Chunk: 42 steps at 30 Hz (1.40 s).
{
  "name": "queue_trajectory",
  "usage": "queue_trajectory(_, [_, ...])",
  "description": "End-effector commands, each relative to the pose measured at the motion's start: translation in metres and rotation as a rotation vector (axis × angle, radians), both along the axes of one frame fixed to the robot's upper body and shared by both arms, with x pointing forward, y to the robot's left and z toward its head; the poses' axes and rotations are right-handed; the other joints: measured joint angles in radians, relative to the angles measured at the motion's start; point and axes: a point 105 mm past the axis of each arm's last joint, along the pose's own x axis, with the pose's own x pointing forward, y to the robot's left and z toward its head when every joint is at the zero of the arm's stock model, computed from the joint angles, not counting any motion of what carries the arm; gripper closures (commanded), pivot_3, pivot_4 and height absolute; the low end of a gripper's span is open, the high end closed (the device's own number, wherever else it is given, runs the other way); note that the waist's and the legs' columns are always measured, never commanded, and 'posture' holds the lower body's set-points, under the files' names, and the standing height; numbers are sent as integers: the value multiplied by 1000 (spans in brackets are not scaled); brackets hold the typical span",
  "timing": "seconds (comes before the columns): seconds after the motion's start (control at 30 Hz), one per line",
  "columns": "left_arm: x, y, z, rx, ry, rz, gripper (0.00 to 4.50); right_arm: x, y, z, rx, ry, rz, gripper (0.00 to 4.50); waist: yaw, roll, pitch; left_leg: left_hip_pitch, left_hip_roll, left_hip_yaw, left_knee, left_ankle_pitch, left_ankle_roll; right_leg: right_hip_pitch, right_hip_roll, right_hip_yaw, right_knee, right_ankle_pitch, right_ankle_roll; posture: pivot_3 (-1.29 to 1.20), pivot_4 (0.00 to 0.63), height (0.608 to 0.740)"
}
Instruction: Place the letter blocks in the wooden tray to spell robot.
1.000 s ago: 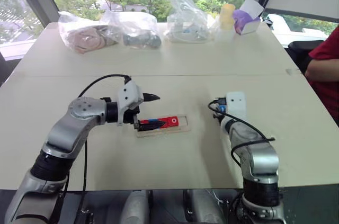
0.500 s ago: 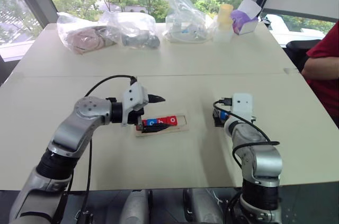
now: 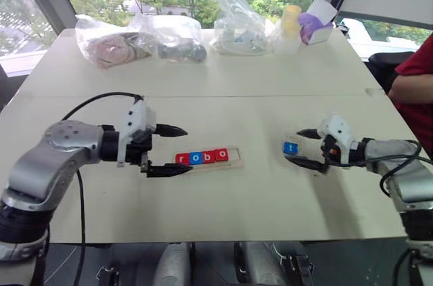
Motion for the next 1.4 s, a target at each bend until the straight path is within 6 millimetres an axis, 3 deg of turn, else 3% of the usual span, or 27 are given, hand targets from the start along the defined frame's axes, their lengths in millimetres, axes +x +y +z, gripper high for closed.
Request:
queue_trajectory(0.03, [-7,-1,14,-3,-52,1,0,9,-3,3,-29,-64,57,17,-2,0,0,0,0,0,0,0,0,0,0,0,0,0,0,0,150,740])
queue_trajectory(0.33, [-2,2,12,0,-58,49,0,20,-1,-20,-32,-43,87,17,2,0,0,0,0,0,1,0,0,1,0,0,1,0,0,0,150,740])
queue_trajectory(0.43, [0,7,8,1,-39,67,0,20,0,-26,-32,-30,107,746,1,0,0,2,0,0,1,0,0,2,0,0,1,0,0,0,150,740])
queue_trajectory(0.57, [4,21,-4,65,-31,100,0,20,3,-26,-26,-33,124,2644,1,0,0,5,0,0,1,0,0,4,0,1,1,0,-2,0,150,740])
queue_trajectory(0.67, [6,27,-7,82,-36,111,0,29,14,-7,64,-67,98,2644,2,0,0,7,1,0,1,0,-1,6,0,1,1,-1,-4,0,150,740])
queue_trajectory(0.77, [8,36,-9,105,-38,133,0,27,48,22,141,-96,189,2644,-1,1,1,7,1,0,1,0,-1,5,0,3,2,-1,-4,0,150,740])
queue_trajectory(0.83, [9,42,-8,118,-43,142,0,19,76,29,120,-93,297,2644,-1,2,1,6,1,0,0,0,-1,3,0,3,3,0,-3,0,150,740])
queue_trajectory(0.93, [10,44,-8,123,-50,143,0,11,102,27,68,-78,414,2644,4,2,1,6,2,0,-1,0,-1,2,0,2,3,1,-1,0,150,740])
queue_trajectory(1.07, [10,42,-8,121,-59,146,0,15,122,22,22,-81,483,2644,10,2,1,3,1,0,0,0,-1,2,-1,1,2,0,-2,0,150,740])
queue_trajectory(1.2, [10,43,-10,124,-76,172,0,16,132,14,-23,-95,547,2644,9,2,1,-1,0,0,2,0,-1,0,-3,1,1,1,-1,0,150,740])
queue_trajectory(1.4, [4,50,-10,126,-75,211,0,19,131,5,-73,-79,570,2644,5,2,1,-1,1,-1,1,0,-1,-1,-2,0,2,1,-1,0,150,740])
